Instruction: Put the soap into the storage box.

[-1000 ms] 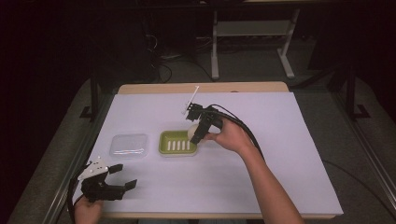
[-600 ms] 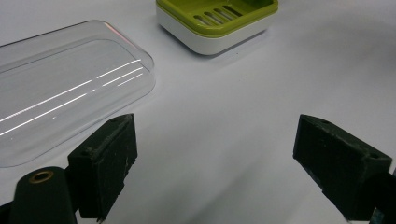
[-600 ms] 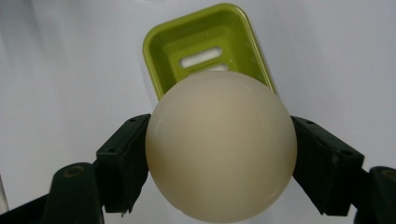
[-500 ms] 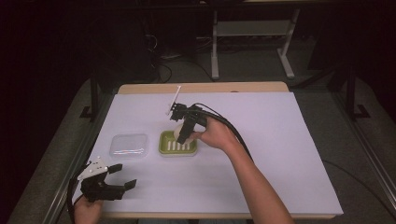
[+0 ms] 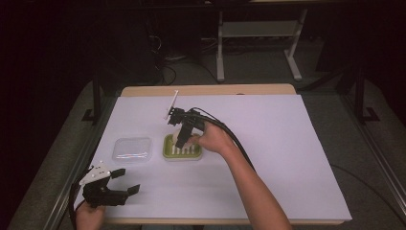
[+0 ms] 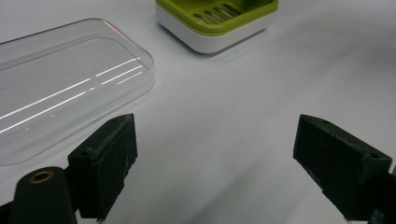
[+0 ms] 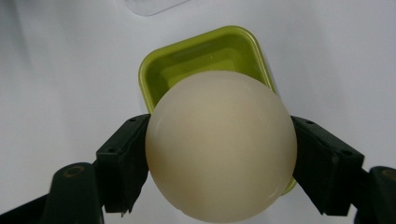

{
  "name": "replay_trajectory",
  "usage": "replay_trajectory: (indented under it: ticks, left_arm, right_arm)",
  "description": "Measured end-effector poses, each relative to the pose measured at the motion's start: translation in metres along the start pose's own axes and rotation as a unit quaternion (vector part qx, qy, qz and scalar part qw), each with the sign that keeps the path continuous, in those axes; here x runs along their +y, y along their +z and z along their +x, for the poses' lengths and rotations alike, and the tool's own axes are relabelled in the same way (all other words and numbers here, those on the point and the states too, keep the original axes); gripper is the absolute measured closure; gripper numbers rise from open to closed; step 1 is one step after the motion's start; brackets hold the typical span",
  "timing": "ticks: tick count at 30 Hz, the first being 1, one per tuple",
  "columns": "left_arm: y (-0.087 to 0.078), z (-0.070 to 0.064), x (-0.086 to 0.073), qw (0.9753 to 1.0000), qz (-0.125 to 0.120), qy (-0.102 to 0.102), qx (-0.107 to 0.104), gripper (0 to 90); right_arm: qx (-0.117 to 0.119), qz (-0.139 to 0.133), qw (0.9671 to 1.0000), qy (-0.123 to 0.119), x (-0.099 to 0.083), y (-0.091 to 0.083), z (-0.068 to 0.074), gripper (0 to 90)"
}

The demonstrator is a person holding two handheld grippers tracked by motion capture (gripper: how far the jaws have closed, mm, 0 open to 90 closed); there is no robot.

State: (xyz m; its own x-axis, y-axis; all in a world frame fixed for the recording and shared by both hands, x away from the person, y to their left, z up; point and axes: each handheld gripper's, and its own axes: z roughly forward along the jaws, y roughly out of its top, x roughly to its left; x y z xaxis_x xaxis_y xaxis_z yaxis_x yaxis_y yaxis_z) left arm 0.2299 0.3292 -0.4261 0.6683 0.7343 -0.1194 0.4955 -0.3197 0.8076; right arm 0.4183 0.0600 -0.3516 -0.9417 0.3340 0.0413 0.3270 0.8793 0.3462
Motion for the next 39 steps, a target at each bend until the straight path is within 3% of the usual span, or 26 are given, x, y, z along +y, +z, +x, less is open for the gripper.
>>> replay_trajectory:
  ticks: [5,14,39]
  left_arm:
    - [-0.001,0.0,0.0,1.0,-0.002,0.0,0.0,12.9]
    - [-0.001,0.0,0.0,1.0,-0.006,-0.003,0.002,12.9]
    - [-0.002,0.0,-0.001,1.0,-0.005,-0.003,0.004,12.9]
  right_arm:
    - [0.002,-0.003,1.0,0.002,0.003,0.004,-0.001,24.6]
    - [-0.005,0.017,0.9998,0.008,0.006,0.019,-0.005,24.6]
    - [0.0,0.019,0.9995,0.025,0.001,0.034,-0.011,24.5]
